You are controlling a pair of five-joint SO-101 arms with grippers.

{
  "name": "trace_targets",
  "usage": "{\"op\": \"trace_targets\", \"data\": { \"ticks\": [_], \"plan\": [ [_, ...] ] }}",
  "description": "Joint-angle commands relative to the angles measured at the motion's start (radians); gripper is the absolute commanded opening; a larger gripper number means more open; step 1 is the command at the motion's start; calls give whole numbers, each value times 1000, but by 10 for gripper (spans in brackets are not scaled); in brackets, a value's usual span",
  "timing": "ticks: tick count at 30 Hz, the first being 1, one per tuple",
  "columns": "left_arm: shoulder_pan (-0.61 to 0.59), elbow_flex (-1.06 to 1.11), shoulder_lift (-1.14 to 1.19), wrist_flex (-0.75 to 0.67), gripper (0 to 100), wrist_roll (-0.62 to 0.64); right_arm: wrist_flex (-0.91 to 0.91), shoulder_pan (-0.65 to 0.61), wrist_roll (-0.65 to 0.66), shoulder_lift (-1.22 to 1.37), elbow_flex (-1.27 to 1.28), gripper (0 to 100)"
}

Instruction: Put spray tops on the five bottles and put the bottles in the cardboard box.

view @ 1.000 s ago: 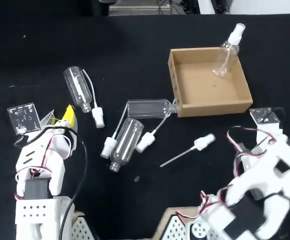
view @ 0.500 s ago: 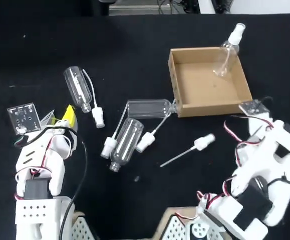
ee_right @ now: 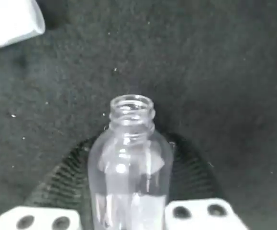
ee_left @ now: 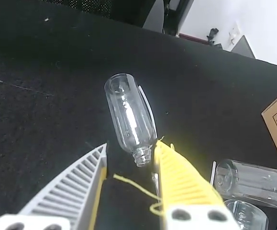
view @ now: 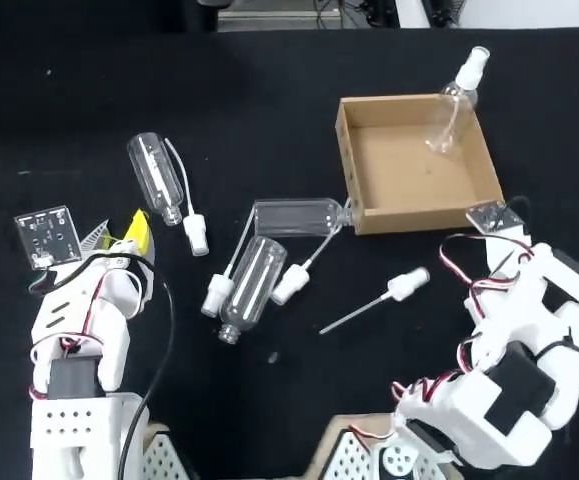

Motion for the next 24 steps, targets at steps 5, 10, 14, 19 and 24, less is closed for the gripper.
{"op": "trace_targets", "data": {
  "ticks": [5, 10, 14, 19, 24],
  "plan": [
    [-5, -16, -12, 2, 148, 12, 11, 74, 12, -5, -38, 306],
    [-5, -16, -12, 2, 148, 12, 38, 124, 14, -5, -44, 289],
    [-4, -16, -12, 2, 148, 12, 81, 133, 57, -15, -45, 283],
    [-4, -18, -12, 2, 148, 12, 81, 127, 57, -33, -56, 11],
    [-5, -50, -3, 15, 151, 6, 153, 83, -34, -199, -99, 13]
  ]
}}
